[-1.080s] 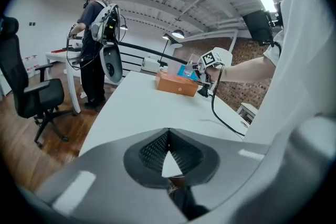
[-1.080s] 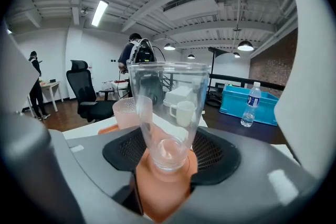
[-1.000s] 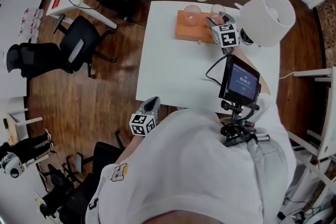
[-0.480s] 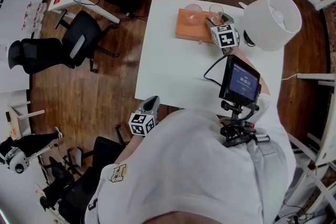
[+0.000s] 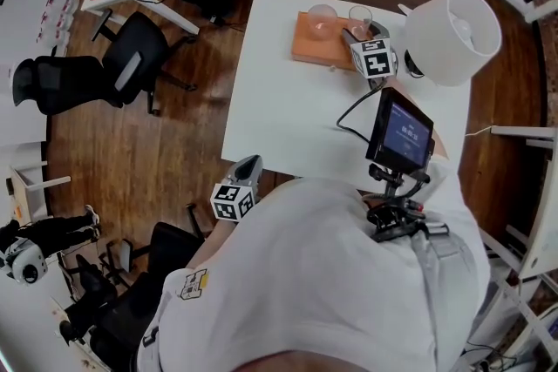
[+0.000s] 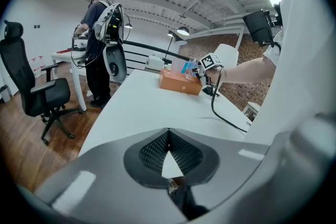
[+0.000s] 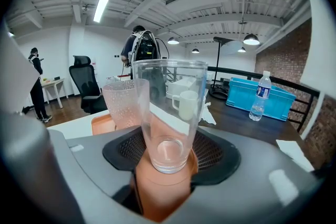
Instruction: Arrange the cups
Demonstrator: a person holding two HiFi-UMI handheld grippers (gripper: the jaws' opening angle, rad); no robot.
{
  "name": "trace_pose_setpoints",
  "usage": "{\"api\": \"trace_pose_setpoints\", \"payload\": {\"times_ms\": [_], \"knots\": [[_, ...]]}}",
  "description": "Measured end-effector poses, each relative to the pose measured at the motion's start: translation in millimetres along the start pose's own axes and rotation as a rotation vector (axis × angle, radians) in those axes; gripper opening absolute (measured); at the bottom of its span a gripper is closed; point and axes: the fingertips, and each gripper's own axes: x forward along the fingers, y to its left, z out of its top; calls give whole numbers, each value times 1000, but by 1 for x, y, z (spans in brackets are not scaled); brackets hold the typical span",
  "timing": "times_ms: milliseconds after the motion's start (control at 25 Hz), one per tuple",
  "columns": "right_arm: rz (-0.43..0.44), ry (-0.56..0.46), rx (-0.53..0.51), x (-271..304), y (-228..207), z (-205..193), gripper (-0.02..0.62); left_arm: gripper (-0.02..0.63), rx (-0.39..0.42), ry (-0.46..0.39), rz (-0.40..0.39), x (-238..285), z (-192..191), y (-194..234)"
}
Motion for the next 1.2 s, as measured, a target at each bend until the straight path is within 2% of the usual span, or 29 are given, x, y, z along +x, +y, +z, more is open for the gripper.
{"api": "trace_pose_setpoints", "payload": {"times_ms": [200, 280, 400, 520, 680, 840, 1040, 1200], "knots": [[8, 4, 5, 6, -4, -5, 273, 0, -9, -9, 12, 5, 2, 0], [10, 5, 2, 4, -5, -6, 303, 0, -10, -20, 10, 7, 4, 0], [-8, -6, 6, -9, -6, -6, 318, 0, -16, -32, 2, 10, 6, 2], [-34, -33, 60, -34, -8, -4, 305, 0, -15, -38, -26, 11, 9, 0], [-48, -80, 171, -78, 3, -10, 254, 0, -13, -40, -89, 18, 13, -6], [-59, -94, 217, -124, 18, -31, 231, 0, 38, -18, -189, 39, 15, -24], [-61, -68, 247, -166, 43, -68, 193, 0, 106, 5, -301, 63, 21, -54], [-62, 2, 285, -195, 68, -116, 161, 0, 167, 42, -375, 77, 18, -75]]}}
